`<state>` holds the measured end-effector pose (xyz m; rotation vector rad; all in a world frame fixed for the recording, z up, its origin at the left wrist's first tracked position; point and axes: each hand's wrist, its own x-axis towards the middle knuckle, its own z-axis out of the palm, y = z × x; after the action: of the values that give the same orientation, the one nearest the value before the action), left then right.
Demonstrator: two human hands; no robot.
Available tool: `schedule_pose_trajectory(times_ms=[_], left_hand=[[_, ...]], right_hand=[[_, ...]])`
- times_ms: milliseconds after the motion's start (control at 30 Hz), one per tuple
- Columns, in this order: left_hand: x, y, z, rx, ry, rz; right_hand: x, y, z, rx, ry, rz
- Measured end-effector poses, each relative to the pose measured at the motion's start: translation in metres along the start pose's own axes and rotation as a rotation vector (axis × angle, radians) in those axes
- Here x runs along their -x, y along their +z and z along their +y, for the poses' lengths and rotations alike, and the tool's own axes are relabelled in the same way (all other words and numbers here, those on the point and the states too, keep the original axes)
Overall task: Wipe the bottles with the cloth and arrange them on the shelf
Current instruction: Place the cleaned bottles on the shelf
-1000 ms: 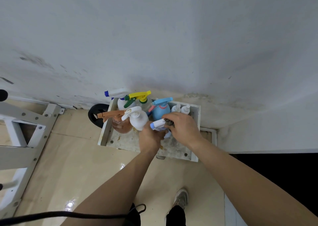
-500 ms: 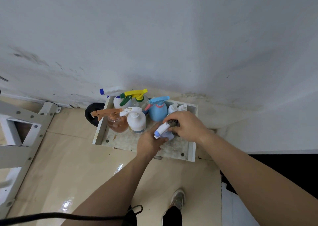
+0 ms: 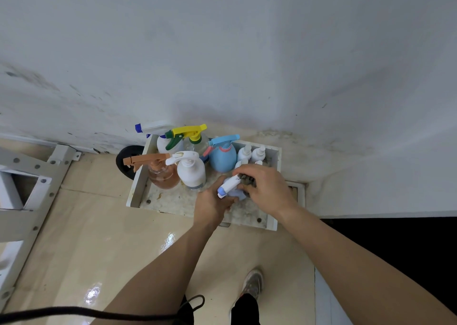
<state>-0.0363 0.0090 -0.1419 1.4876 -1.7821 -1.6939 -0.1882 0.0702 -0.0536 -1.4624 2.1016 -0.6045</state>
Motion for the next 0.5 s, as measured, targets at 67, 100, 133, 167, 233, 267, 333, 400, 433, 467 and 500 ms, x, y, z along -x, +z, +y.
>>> schedule_pose_trajectory(times_ms=[67, 100, 133, 167, 233, 267, 333, 400, 433, 467, 500], left_hand=[[-0.002, 0.001, -0.001, -0.001, -0.029, 0.006], [-0.002, 0.001, -0.002, -0.004, -0.032, 0.012], [-0.002, 0.002, -0.001, -0.011, -0.03, 0.017], [-0.003, 0.002, -0.002, -0.02, -0.027, 0.02], [-0.004, 0.003, -0.005, -0.039, -0.028, 0.021], [-0.005, 0.004, -0.006, -0.049, -0.024, 0.021], [-0.005, 0.004, -0.008, -0.071, -0.025, 0.031], [-0.005, 0.005, -0.009, -0.086, -0.025, 0.035], [-0.005, 0.005, -0.01, -0.094, -0.022, 0.031], [-0.005, 0.005, -0.009, -0.107, -0.018, 0.024], [-0.005, 0.003, -0.008, -0.123, -0.012, 0.014]], right_hand=[[0.001, 0.001, -0.001, -0.007, 0.013, 0.011], [0.002, 0.002, -0.001, -0.015, 0.02, 0.017], [0.002, 0.003, -0.002, -0.022, 0.024, 0.023], [0.003, 0.004, -0.002, -0.022, 0.025, 0.032], [0.004, 0.006, -0.002, -0.016, 0.029, 0.052], [0.005, 0.007, -0.003, -0.015, 0.032, 0.064], [0.008, 0.011, -0.004, -0.018, 0.056, 0.09], [0.009, 0.014, -0.005, -0.041, 0.079, 0.108], [0.009, 0.014, -0.005, -0.053, 0.087, 0.106], [0.007, 0.013, -0.005, -0.064, 0.098, 0.091], [0.005, 0.01, -0.004, -0.068, 0.1, 0.07]])
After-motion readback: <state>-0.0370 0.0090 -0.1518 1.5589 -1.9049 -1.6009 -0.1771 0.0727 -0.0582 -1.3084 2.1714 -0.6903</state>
